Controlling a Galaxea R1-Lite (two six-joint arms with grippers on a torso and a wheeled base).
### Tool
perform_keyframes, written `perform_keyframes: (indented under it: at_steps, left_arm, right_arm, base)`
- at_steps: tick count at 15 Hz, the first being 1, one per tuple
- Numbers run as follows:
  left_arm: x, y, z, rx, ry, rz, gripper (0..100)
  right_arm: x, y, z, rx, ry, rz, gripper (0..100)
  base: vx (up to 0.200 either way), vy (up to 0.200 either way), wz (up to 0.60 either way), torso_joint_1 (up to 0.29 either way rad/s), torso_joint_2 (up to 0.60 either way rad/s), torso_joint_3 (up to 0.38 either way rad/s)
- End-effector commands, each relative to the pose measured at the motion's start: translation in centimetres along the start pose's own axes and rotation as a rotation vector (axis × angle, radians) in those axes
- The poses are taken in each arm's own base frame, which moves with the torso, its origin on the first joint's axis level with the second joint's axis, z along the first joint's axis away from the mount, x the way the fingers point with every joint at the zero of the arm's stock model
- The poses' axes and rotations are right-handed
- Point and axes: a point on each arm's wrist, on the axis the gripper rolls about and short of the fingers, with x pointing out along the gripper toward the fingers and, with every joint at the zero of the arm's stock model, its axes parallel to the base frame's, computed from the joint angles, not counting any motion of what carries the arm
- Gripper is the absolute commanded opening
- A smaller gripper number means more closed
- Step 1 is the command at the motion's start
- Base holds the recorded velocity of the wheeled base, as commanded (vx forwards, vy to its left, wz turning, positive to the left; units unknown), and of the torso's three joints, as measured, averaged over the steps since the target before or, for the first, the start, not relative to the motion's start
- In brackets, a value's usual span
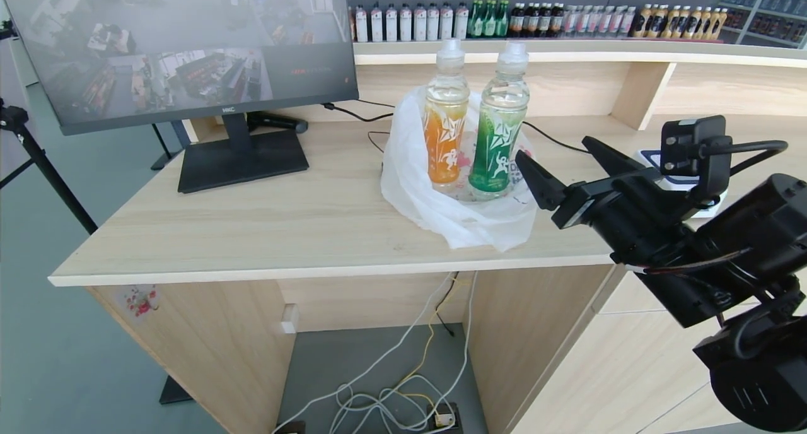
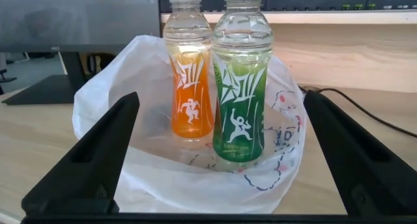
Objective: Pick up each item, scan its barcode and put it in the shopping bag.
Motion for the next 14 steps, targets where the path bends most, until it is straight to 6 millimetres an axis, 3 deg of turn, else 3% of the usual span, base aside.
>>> perform_keyframes:
  at_steps: [1,3,8,11,13,14]
  left_arm:
    - [0.0,0.0,0.0,-0.003,0.000,0.001,100]
    - [0.0,0.0,0.0,-0.005,0.000,0.001,100]
    - [0.0,0.0,0.0,-0.005,0.000,0.001,100]
    - [0.0,0.0,0.0,-0.005,0.000,0.001,100]
    - [0.0,0.0,0.0,-0.003,0.000,0.001,100]
    - [0.0,0.0,0.0,-0.003,0.000,0.001,100]
  right_arm:
    - [-0.1,0.0,0.0,-0.001,0.001,0.000,100]
    - [-0.2,0.0,0.0,-0.001,0.004,0.002,100]
    - [-3.7,-0.2,1.6,-0.009,0.019,0.007,100]
    - [-8.6,-0.7,3.2,-0.031,0.037,0.009,100]
    - [-15.1,-1.4,4.2,-0.045,0.051,0.007,100]
    - [-17.1,-1.6,4.9,-0.040,0.033,-0.001,100]
  base:
    - [0.000,-0.200,0.00,0.002,0.00,0.002]
    - [0.000,-0.200,0.00,0.002,0.00,0.000]
    - [0.000,-0.200,0.00,0.004,0.00,0.003]
    - [0.000,-0.200,0.00,0.002,0.00,0.004]
    - [0.000,-0.200,0.00,0.002,0.00,0.005]
    - [0.000,-0.200,0.00,0.002,0.00,0.007]
